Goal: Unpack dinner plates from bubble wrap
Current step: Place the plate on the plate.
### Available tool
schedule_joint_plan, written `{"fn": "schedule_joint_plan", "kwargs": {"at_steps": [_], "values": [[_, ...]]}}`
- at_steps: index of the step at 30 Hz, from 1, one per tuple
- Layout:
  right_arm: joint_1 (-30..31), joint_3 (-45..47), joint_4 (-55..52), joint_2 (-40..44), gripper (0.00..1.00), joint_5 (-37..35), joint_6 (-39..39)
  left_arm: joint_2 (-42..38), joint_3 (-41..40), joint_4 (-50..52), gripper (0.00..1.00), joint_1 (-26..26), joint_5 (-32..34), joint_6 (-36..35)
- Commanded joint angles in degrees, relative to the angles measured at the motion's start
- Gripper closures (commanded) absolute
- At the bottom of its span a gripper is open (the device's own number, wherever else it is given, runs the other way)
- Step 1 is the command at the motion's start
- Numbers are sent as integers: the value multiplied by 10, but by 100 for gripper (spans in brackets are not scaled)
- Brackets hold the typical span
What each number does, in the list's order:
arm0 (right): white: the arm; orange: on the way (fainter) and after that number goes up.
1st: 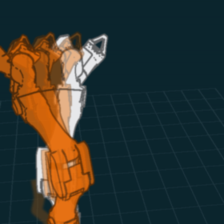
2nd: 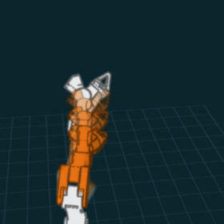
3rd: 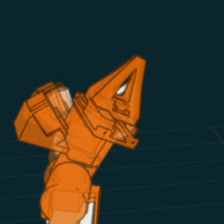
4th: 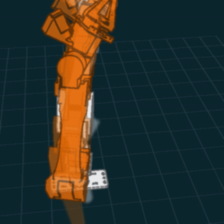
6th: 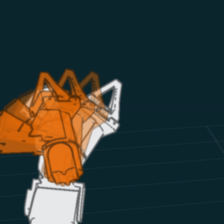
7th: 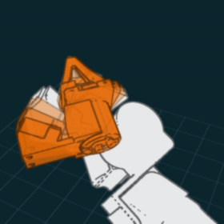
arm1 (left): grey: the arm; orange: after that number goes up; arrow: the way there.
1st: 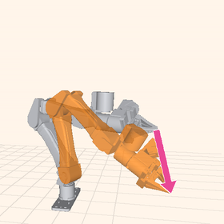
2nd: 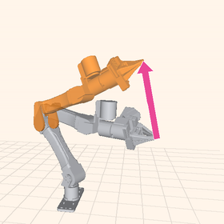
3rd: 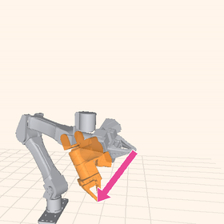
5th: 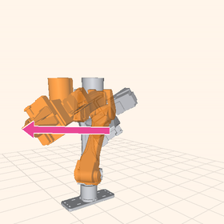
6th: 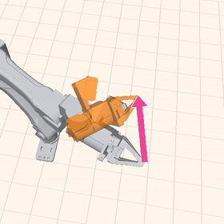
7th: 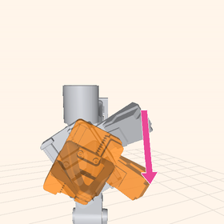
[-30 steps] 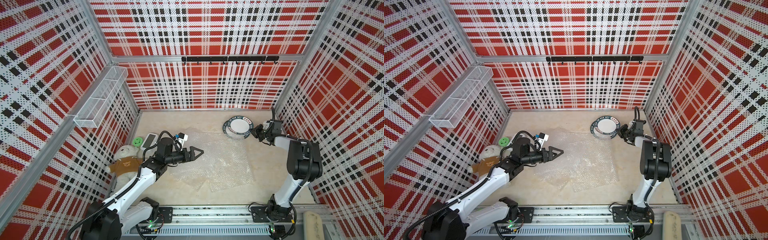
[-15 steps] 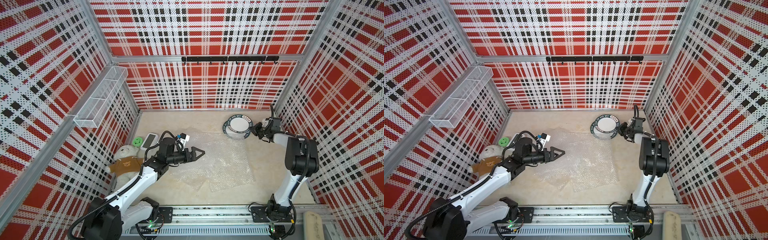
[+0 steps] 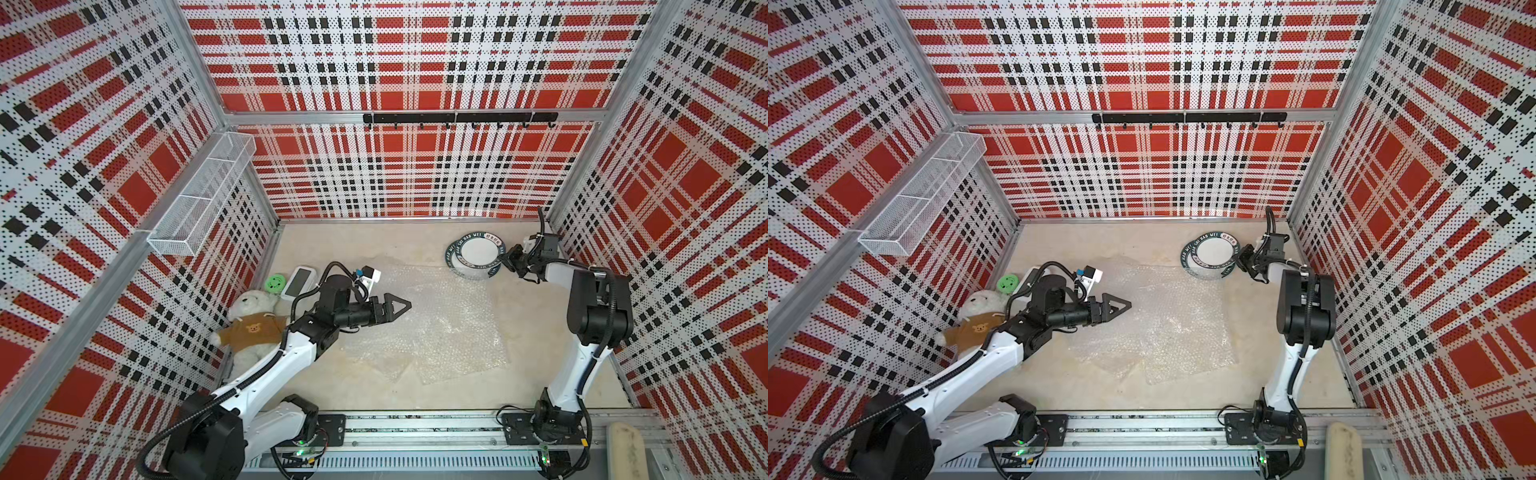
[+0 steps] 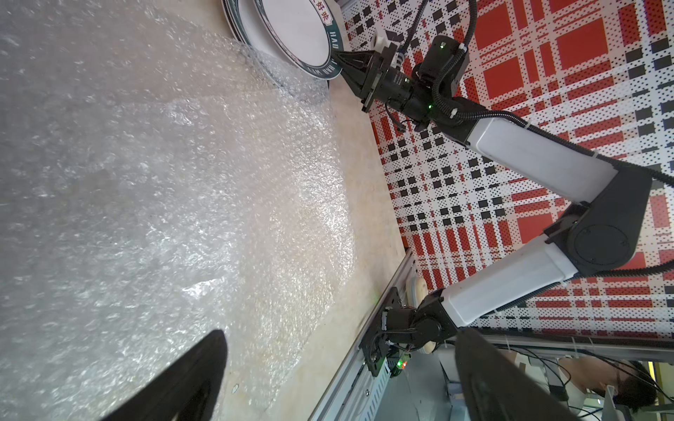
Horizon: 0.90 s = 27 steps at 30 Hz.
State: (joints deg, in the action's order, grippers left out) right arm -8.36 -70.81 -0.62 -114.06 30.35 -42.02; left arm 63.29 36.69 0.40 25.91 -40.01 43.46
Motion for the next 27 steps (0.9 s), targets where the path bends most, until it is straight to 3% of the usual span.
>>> {"fn": "schedule_joint_plan", "kwargs": {"at_steps": [1, 27], "values": [[-1, -3, 31, 3, 100, 2, 17, 4, 13, -17, 1, 3, 5, 5], [21, 52, 54, 21, 100, 18, 24, 29, 7, -44, 1, 0, 6, 18]]}}
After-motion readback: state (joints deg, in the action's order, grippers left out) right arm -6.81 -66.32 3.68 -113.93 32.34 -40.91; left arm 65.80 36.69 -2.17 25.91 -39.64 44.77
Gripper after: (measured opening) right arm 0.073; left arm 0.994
